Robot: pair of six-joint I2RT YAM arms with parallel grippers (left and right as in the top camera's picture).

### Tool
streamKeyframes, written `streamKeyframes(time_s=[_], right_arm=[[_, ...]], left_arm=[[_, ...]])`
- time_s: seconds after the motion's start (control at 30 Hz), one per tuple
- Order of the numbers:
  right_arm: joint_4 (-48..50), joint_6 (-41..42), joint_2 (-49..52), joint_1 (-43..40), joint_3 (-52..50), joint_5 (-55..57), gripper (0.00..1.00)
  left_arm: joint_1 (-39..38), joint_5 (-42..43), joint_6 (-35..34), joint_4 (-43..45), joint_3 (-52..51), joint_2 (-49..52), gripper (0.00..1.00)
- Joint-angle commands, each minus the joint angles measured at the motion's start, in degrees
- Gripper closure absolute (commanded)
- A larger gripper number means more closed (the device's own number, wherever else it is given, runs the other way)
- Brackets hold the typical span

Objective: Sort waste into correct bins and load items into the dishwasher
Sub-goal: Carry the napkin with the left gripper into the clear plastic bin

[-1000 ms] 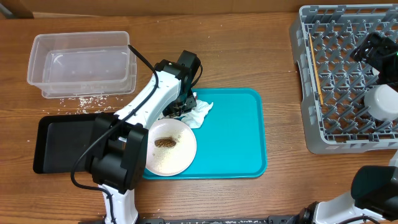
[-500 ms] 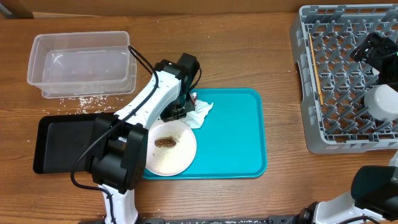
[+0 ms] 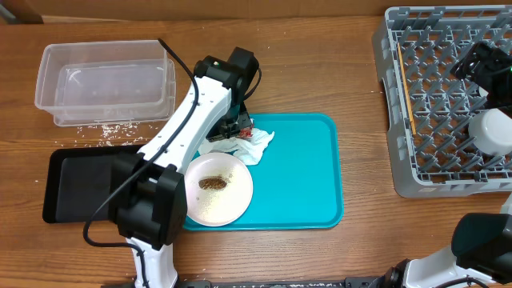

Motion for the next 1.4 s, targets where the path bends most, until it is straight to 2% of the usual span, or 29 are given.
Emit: streamKeyframes(time_s=[0.0,0.3,0.53,0.8,0.9,1.0,1.1,1.27,1.37], right_arm=[[0.3,0.2,-0.2,0.0,0.6,0.2,0.00],[0.3,0.2,-0.2,0.0,0.6,0.2,0.00],[0.3,0.2,-0.2,0.0,0.6,0.2,0.00],[0.3,0.2,-0.2,0.0,0.6,0.2,0.00],[0.3,0.2,-0.2,0.0,0.6,0.2,0.00],[0.3,0.2,-0.2,0.0,0.6,0.2,0.00],[0.3,0.2,-0.2,0.0,0.6,0.2,0.00],[0.3,0.2,-0.2,0.0,0.6,0.2,0.00],[0.3,0.2,-0.2,0.0,0.6,0.2,0.00]], left_arm=[[1.0,-1.5,-0.2,-0.4,2.2,-6.0,0.96],[4.5,-7.0,-0.2,-0.9,2.2,-19.4,0.96],[10.0,-11.7,-0.2,-3.7,2.2,-28.5,0.96],[16.9,-13.4,-0.4,-8.0,2.2,-30.2,0.96],[19.1,-17.2,-0.7,-11.1,2.2,-30.2,0.96],[21.2,-22.3,-5.4,-14.7,2.2,-30.2,0.96],[23.7,-22.9,-8.0,-16.7,2.2,-30.2,0.96],[26.8,-22.9,-8.8,-16.5,2.2,-30.2,0.96],[27.0,-22.9,-9.6,-10.4,2.2,-30.1,0.96]])
